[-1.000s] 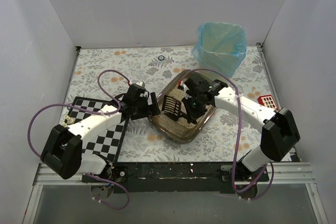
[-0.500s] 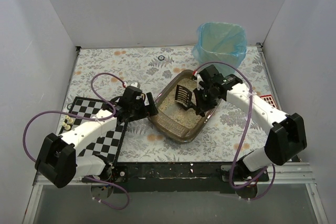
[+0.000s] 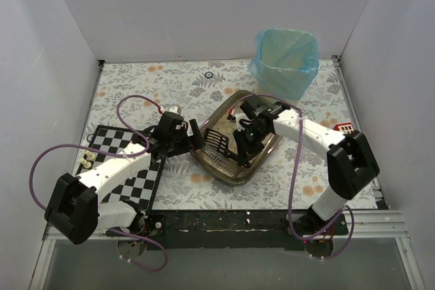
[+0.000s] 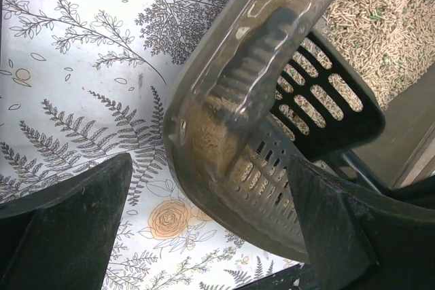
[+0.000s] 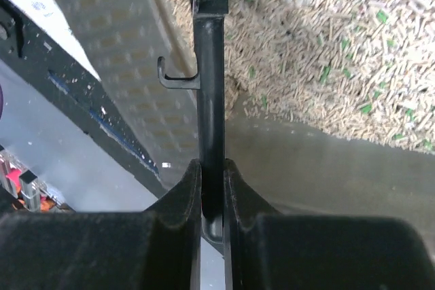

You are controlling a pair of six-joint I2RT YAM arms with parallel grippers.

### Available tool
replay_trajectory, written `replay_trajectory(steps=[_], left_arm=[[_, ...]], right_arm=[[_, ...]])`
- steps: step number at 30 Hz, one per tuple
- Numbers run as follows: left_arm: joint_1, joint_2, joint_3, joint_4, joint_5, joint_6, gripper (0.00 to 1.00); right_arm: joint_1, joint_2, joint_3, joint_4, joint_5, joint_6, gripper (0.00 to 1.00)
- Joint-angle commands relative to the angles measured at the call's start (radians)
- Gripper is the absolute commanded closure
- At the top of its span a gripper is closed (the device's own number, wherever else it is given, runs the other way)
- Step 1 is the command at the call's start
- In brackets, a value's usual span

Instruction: Clean the litter box

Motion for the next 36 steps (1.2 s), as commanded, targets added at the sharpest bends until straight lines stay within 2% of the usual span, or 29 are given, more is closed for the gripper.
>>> replay_trajectory(steps=[1, 11, 13, 15, 19, 24, 28, 31, 33, 36], left_arm=[[-0.003, -0.010, -0.007, 0.040, -0.005, 0.000, 0.02], [-0.003, -0.001, -0.015, 0.057, -0.018, 0.001, 0.02], [-0.003, -0.012, -0.023, 0.057, -0.034, 0.001, 0.02], [-0.003, -0.025, -0.029, 0.052, -0.064, -0.016, 0.02], [-0.003, -0.032, -0.020, 0.078, -0.052, -0.018, 0.02], [-0.003, 0.014, 0.075, 0.029, -0.122, 0.004, 0.02], [-0.001, -0.008, 0.120, 0.009, -0.152, 0.019, 0.02], [-0.003, -0.029, 0.114, 0.103, -0.076, 0.117, 0.02], [-0.003, 0.008, 0.152, 0.126, -0.022, 0.190, 0.02], [-0.003, 0.091, 0.212, 0.121, -0.017, 0.260, 0.02]], right_arm=[[-0.006, 0.089, 0.065, -0.032, 0.160, 0.025, 0.99], [-0.166, 0.041, 0.098, 0.033, 0.453, 0.157, 0.99], [-0.186, 0.003, 0.105, 0.022, 0.457, 0.154, 0.99], [-0.190, -0.041, 0.101, 0.004, 0.420, 0.119, 0.99], [-0.189, -0.100, 0.024, -0.082, 0.238, 0.046, 0.99], [-0.187, -0.201, -0.056, -0.009, 0.092, 0.012, 0.99], [-0.173, -0.191, -0.057, -0.022, -0.009, -0.013, 0.99], [-0.143, -0.172, -0.071, -0.052, 0.013, -0.025, 0.99], [-0.141, -0.180, -0.071, -0.062, 0.059, -0.039, 0.99], [-0.112, -0.187, -0.050, -0.091, 0.090, -0.065, 0.99]])
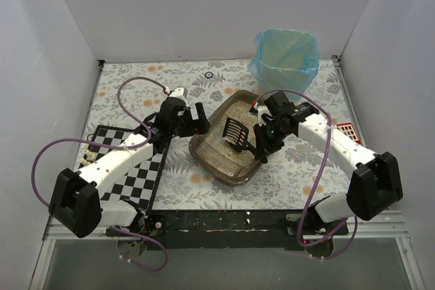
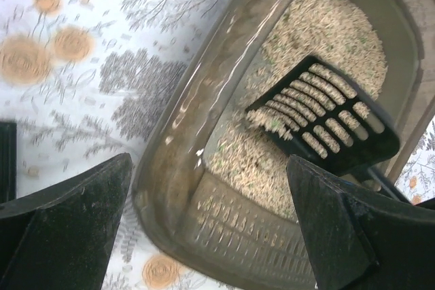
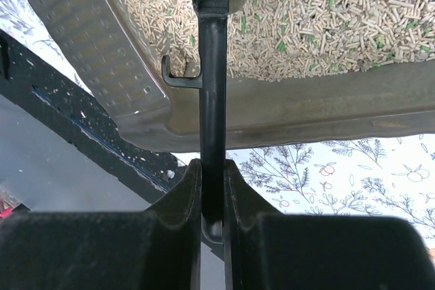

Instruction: Clean the litter box

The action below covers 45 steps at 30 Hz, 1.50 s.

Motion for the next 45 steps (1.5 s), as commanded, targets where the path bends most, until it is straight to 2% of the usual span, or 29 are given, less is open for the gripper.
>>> replay_trajectory(steps=[1, 3, 7, 9, 11, 14, 17, 20, 26, 28, 31, 36, 39, 40, 42, 45], left_arm=[[-0.003, 0.091, 0.098, 0.061, 0.070, 0.168, 0.02], [-0.002, 0.135, 0.103, 0.102, 0.085, 0.204, 0.04], [0.004, 0.241, 0.153, 0.118, 0.085, 0.277, 0.10], [0.009, 0.292, 0.183, 0.113, 0.085, 0.303, 0.13], [0.012, 0.335, 0.209, 0.110, 0.128, 0.322, 0.17], [0.012, 0.386, 0.244, 0.118, 0.166, 0.357, 0.25], [0.012, 0.450, 0.267, 0.122, 0.157, 0.391, 0.33], [0.011, 0.504, 0.288, 0.083, 0.136, 0.389, 0.49], [0.006, 0.476, 0.229, -0.028, -0.053, 0.239, 0.83], [-0.002, 0.423, 0.166, -0.052, -0.092, 0.161, 0.88], [-0.019, 0.338, 0.092, -0.153, -0.163, 0.022, 0.90], [-0.087, 0.216, 0.023, -0.417, -0.306, -0.288, 0.91], [-0.129, 0.165, -0.018, -0.470, -0.254, -0.399, 0.96], [-0.143, 0.150, -0.030, -0.456, -0.220, -0.419, 1.00], [-0.176, 0.130, -0.023, -0.471, -0.209, -0.488, 1.00], [-0.198, 0.120, 0.022, -0.526, -0.164, -0.670, 1.00]], right_arm=[[0.046, -0.018, 0.021, -0.038, 0.021, -0.063, 0.99], [0.101, -0.018, 0.020, -0.017, 0.088, -0.038, 0.99], [0.233, 0.011, 0.078, -0.073, 0.600, 0.041, 0.99], [0.260, -0.009, 0.090, -0.055, 0.726, 0.074, 0.99], [0.269, -0.061, 0.086, 0.000, 0.769, 0.080, 0.99], [0.272, -0.110, 0.061, 0.061, 0.741, 0.062, 0.99], [0.273, -0.123, 0.066, 0.045, 0.653, 0.066, 0.99], [0.272, -0.133, 0.069, 0.031, 0.601, 0.097, 0.99], [0.272, -0.178, 0.052, 0.048, 0.581, 0.163, 0.99], [0.272, -0.187, 0.035, 0.078, 0.535, 0.163, 0.99], [0.273, -0.186, 0.031, 0.094, 0.513, 0.166, 0.99], [0.272, -0.170, 0.020, 0.141, 0.449, 0.154, 0.99], [0.272, -0.157, 0.024, 0.158, 0.402, 0.151, 0.99], [0.272, -0.153, 0.032, 0.161, 0.385, 0.149, 0.99], [0.272, -0.155, 0.054, 0.164, 0.353, 0.144, 0.99], [0.272, -0.160, 0.075, 0.174, 0.290, 0.134, 0.99]])
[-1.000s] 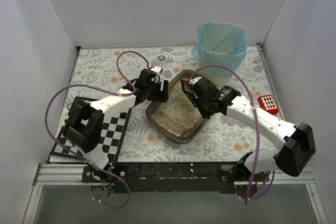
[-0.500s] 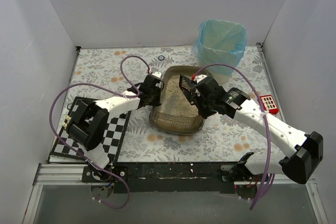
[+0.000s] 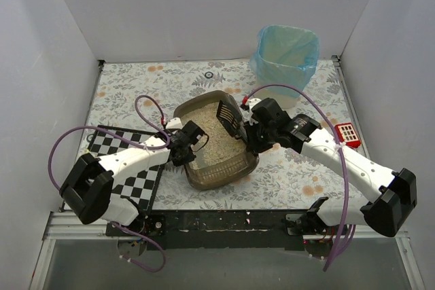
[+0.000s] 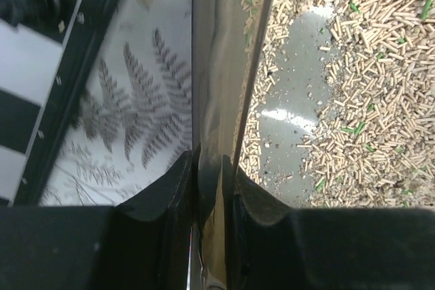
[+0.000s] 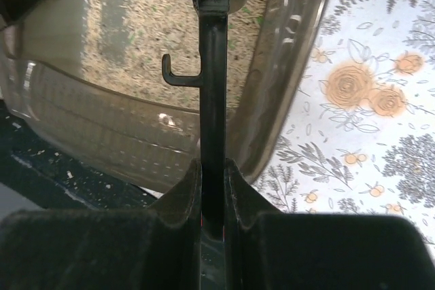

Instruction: Clean the litter box

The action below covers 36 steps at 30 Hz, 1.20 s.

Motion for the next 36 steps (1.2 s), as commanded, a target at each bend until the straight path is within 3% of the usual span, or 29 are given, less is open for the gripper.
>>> replay_trajectory(steps=[1, 2, 4, 5, 11, 16, 19, 23, 27, 32, 36], left_arm=[[-0.055, -0.041, 0.041, -0.121, 0.152, -0.350, 1.00], [-0.075, -0.041, 0.049, -0.123, 0.155, -0.405, 0.95], [-0.119, -0.034, 0.067, -0.095, 0.160, -0.471, 0.68], [-0.132, -0.023, 0.085, -0.089, 0.158, -0.479, 0.60], [-0.172, 0.011, 0.224, -0.214, 0.056, -0.388, 0.02], [-0.175, -0.075, 0.349, -0.406, -0.188, -0.289, 0.02], [-0.175, -0.098, 0.441, -0.307, -0.228, -0.046, 0.02], [-0.120, -0.078, 0.469, -0.022, -0.104, 0.347, 0.02], [0.076, 0.066, 0.572, 0.041, 0.069, 0.612, 0.02], [0.175, 0.213, 0.560, 0.259, 0.330, 1.010, 0.02], [0.192, 0.391, 0.708, 0.213, 0.283, 1.133, 0.02]], right_arm=[[0.004, -0.007, 0.057, 0.058, -0.118, -0.012, 0.99], [0.003, -0.008, 0.057, 0.063, -0.131, -0.006, 0.99], [0.004, -0.002, 0.051, 0.063, -0.145, 0.015, 0.99], [0.004, -0.004, 0.042, 0.064, -0.150, 0.027, 0.99], [0.004, -0.042, -0.007, 0.037, -0.147, 0.063, 0.99], [0.003, -0.119, -0.067, 0.003, -0.102, 0.078, 0.99], [0.001, -0.149, -0.102, 0.000, -0.151, 0.093, 0.99], [0.001, -0.189, -0.136, 0.006, -0.181, 0.107, 0.99], [-0.001, -0.220, -0.148, -0.001, -0.151, 0.107, 0.99], [-0.002, -0.229, -0.157, -0.018, -0.165, 0.109, 0.99], [-0.004, -0.245, -0.180, -0.038, -0.171, 0.121, 0.99]])
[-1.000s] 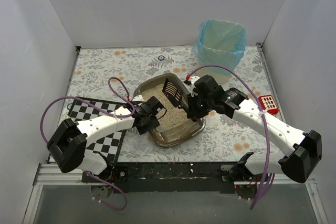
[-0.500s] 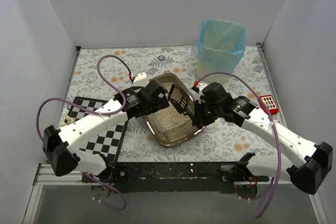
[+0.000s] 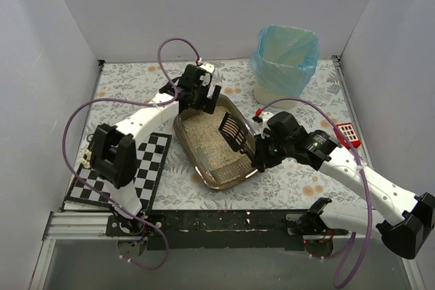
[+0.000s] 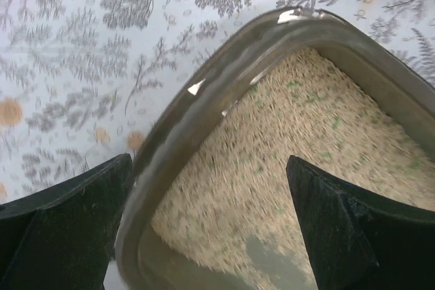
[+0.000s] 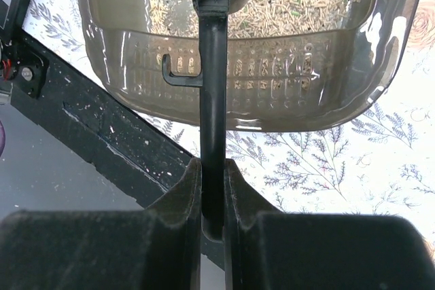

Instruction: Clean the litter box

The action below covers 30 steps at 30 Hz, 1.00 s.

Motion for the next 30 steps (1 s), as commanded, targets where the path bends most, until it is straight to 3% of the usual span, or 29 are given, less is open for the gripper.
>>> replay_trajectory(steps=[1, 4, 8, 16, 24, 27, 30], left_arm=[[0.003, 0.149, 0.185, -0.002, 0.017, 0.269, 0.02], [0.009, 0.262, 0.224, -0.030, -0.129, 0.262, 0.09], [0.012, 0.305, 0.164, -0.021, -0.179, 0.208, 0.21], [0.009, 0.165, -0.035, -0.085, -0.214, -0.183, 0.41], [-0.049, 0.000, -0.287, -0.351, -0.263, -0.697, 0.44], [-0.109, -0.091, -0.361, -0.407, -0.225, -0.801, 0.40], [-0.149, -0.198, -0.413, -0.426, -0.167, -0.883, 0.30]], right_arm=[[-0.003, -0.046, -0.040, -0.012, -0.011, 0.029, 0.99], [-0.003, -0.072, -0.084, 0.016, -0.024, 0.048, 0.99], [-0.005, -0.082, -0.095, 0.021, -0.023, 0.055, 0.99], [-0.008, -0.014, -0.011, -0.008, 0.003, 0.032, 0.99], [-0.011, 0.082, 0.100, -0.036, 0.061, 0.031, 0.99], [-0.012, 0.117, 0.123, -0.073, 0.144, 0.034, 0.99], [-0.012, 0.167, 0.169, -0.161, 0.259, 0.014, 0.99]])
